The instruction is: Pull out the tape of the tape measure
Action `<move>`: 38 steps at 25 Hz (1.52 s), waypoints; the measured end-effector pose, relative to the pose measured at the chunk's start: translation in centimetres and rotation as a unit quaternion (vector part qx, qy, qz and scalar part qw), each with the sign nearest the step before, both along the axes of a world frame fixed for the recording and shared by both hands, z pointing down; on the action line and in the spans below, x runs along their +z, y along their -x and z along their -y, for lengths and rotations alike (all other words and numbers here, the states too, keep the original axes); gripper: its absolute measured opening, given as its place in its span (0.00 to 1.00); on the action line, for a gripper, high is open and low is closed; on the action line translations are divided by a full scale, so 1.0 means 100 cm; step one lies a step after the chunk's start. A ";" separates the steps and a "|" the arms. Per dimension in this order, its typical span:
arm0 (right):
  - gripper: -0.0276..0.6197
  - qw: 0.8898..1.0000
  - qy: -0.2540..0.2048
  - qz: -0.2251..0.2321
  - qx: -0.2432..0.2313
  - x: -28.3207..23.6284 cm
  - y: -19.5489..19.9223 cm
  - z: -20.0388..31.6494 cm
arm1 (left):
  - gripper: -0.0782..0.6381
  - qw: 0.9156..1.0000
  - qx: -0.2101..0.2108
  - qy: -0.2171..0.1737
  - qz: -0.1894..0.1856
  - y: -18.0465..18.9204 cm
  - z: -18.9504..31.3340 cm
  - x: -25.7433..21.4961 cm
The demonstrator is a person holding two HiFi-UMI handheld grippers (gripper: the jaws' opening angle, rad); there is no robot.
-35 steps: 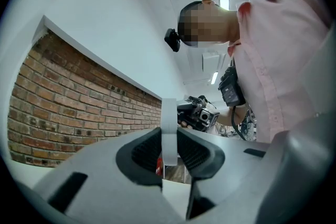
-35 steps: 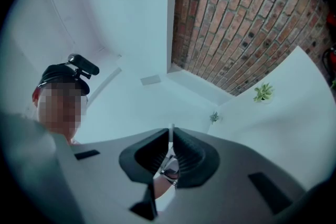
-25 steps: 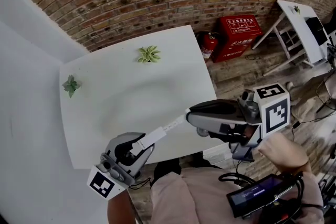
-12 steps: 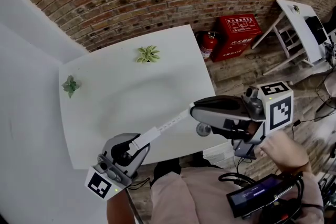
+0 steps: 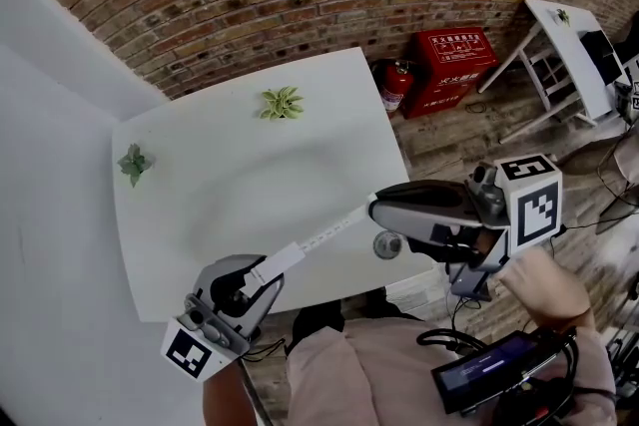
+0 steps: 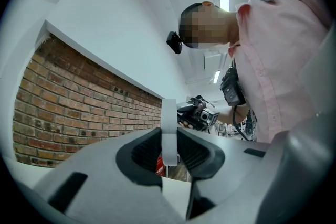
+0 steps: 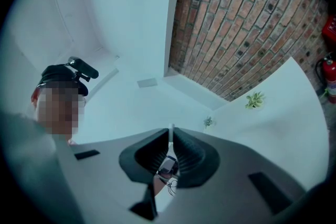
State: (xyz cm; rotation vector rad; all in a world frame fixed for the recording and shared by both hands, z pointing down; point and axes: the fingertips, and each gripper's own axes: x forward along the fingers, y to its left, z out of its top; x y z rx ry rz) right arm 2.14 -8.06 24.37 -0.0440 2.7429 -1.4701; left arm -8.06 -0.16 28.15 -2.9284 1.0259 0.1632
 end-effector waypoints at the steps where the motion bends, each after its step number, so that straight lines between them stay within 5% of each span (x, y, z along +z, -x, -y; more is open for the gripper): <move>1: 0.09 1.000 0.000 -0.001 0.001 0.001 0.000 0.000 | 0.24 1.000 0.001 0.000 0.000 0.001 -0.001 0.001; 38: 0.09 0.999 -0.028 -0.010 0.037 -0.002 -0.012 0.012 | 0.24 1.000 -0.008 -0.003 -0.017 0.021 -0.011 0.009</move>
